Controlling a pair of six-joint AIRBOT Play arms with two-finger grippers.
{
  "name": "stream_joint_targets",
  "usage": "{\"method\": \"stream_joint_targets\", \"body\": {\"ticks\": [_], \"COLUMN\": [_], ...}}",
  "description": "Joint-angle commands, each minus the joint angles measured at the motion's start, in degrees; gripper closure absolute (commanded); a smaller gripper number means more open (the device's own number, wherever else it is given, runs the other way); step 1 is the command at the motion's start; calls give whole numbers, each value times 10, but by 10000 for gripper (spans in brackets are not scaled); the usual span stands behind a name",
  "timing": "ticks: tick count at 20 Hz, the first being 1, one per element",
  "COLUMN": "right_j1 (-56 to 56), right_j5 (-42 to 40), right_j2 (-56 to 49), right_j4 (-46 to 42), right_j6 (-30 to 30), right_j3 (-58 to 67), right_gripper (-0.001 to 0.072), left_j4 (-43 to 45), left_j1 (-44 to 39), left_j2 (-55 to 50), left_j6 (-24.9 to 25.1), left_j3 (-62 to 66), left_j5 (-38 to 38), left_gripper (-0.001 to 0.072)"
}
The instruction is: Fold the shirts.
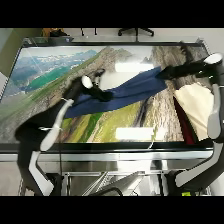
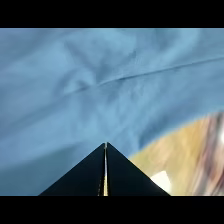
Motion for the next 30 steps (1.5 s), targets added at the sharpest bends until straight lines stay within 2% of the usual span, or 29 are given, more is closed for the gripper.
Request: {"method": "stream_joint_targets", "body": {"ticks": [1,4,8,11,13,16,19,24,25,26,27,30], "right_j1": [-32,-34,-14,32,85,191,295,440,457,464,463,425], "right_j5": [56,78,84,80,57,-31,-148,-375,-402,-402,-394,-374], "right_j2": [50,61,47,24,8,-19,-51,-162,-182,-192,-196,-169], "right_j4": [53,54,53,52,52,52,52,52,52,51,47,45], "right_j6": [33,33,39,48,50,47,43,32,25,19,16,24], "right_j3": [38,38,37,32,25,25,25,25,25,25,25,25], "right_gripper": [693,693,693,693,693,693,693,681,444,148,132,146], "left_j4": [-75,-95,-94,-95,-95,-94,-94,-94,-94,-94,-94,-94], "left_j1": [-76,-98,-74,-14,41,131,208,289,297,303,306,320], "left_j2": [-75,-135,-123,-11,105,270,394,506,520,532,543,564], "left_j6": [-16,-16,-16,20,45,64,88,114,116,118,124,130], "left_j3": [24,120,238,232,187,141,99,-8,-33,-57,-78,-109], "left_j5": [104,56,-86,-181,-196,-205,-203,-199,-193,-185,-176,-158], "left_gripper": [694,694,695,695,695,695,695,695,694,694,694,695]}}
